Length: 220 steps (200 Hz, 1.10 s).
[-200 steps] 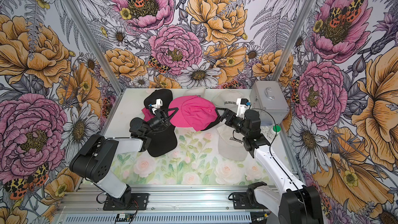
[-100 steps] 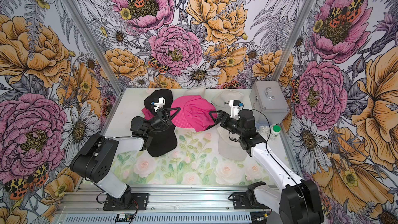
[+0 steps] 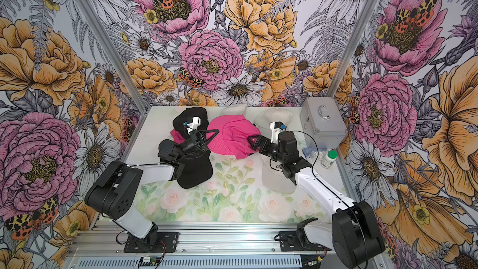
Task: Stack the baseball caps by color
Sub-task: Pick up the baseball cap from the center of the board.
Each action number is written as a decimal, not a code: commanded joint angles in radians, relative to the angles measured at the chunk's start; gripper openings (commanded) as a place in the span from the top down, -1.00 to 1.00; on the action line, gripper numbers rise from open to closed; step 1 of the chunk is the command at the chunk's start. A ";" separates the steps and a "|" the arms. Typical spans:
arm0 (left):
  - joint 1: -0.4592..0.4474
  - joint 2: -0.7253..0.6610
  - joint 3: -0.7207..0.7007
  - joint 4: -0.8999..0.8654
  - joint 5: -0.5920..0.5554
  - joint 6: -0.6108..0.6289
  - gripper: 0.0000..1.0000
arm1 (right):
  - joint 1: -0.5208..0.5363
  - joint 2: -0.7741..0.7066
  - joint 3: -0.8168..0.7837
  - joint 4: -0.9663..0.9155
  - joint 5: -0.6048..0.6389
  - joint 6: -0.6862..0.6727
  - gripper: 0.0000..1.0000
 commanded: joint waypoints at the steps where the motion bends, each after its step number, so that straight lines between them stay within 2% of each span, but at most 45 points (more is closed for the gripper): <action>1: -0.008 0.012 0.030 0.023 0.020 0.015 1.00 | -0.006 0.005 -0.046 0.136 -0.029 0.013 -0.91; 31: -0.012 0.021 0.041 0.023 0.021 0.013 1.00 | 0.001 0.040 -0.079 0.339 -0.146 0.086 -0.74; 106: -0.014 0.002 0.038 0.033 0.032 0.012 1.00 | 0.002 0.069 -0.102 0.472 -0.160 0.156 -0.53; 118: -0.013 0.001 0.037 0.034 0.032 0.011 1.00 | 0.002 0.080 -0.107 0.502 -0.164 0.172 -0.36; 133: -0.009 0.006 0.035 0.033 0.033 0.009 1.00 | 0.002 0.076 -0.114 0.532 -0.175 0.182 0.04; 151: 0.016 0.014 0.013 0.034 0.034 0.010 1.00 | 0.002 0.037 -0.115 0.544 -0.203 0.172 0.40; 168: 0.048 0.023 -0.008 0.033 0.041 0.018 1.00 | 0.001 0.001 -0.097 0.545 -0.251 0.167 0.64; 193: 0.064 0.055 -0.003 0.030 0.065 0.037 1.00 | 0.004 -0.030 -0.036 0.580 -0.356 0.197 0.87; 220: 0.083 0.111 0.000 0.028 0.087 0.064 1.00 | 0.017 -0.057 0.060 0.588 -0.459 0.224 0.95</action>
